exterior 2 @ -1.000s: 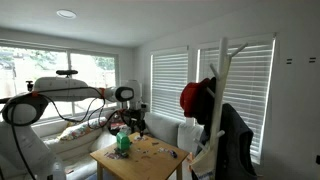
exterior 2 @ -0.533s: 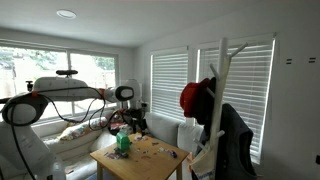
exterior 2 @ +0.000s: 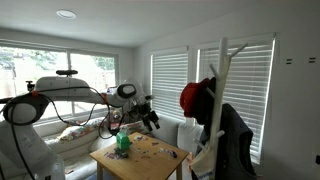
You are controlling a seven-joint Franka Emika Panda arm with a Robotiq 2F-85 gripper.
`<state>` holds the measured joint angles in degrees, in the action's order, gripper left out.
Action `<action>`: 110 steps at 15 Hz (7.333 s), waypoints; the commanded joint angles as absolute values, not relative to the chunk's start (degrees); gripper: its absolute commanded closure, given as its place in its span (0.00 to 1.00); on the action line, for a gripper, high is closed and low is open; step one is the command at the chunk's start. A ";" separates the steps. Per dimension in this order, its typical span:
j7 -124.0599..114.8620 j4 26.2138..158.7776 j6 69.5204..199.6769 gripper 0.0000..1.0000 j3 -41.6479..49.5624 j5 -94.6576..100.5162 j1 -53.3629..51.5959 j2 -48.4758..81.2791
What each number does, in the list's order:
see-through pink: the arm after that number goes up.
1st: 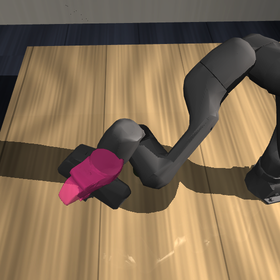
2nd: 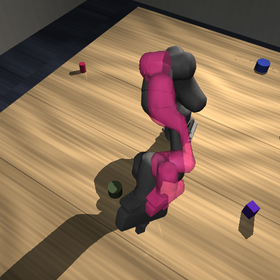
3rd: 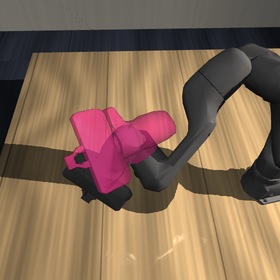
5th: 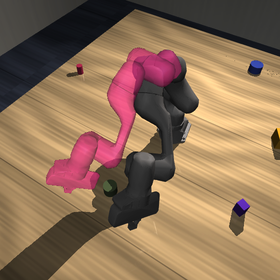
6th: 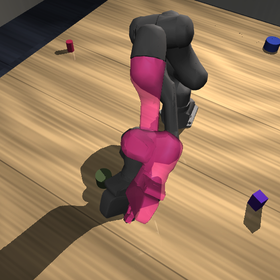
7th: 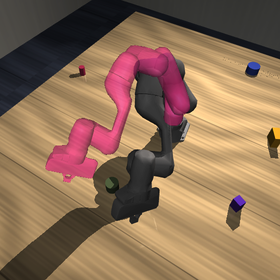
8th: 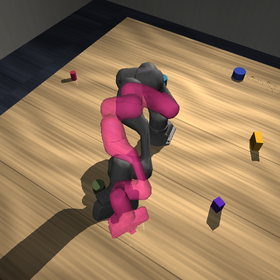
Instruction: Remove the red hat and the black hat from the stand and put the black hat on the table and the red hat on top of the black hat.
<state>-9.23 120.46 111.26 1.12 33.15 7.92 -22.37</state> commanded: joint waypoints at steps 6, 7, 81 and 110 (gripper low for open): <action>-10.87 120.29 112.23 0.00 1.13 34.02 8.01 -21.70; -10.89 120.28 112.23 0.00 1.12 34.04 8.01 -21.70; -37.96 114.01 150.03 0.99 8.41 18.56 -4.06 -11.11; 14.79 124.48 129.71 0.20 11.28 -34.92 0.90 -14.41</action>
<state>15.42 125.98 131.86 12.17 -35.73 -0.72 -12.77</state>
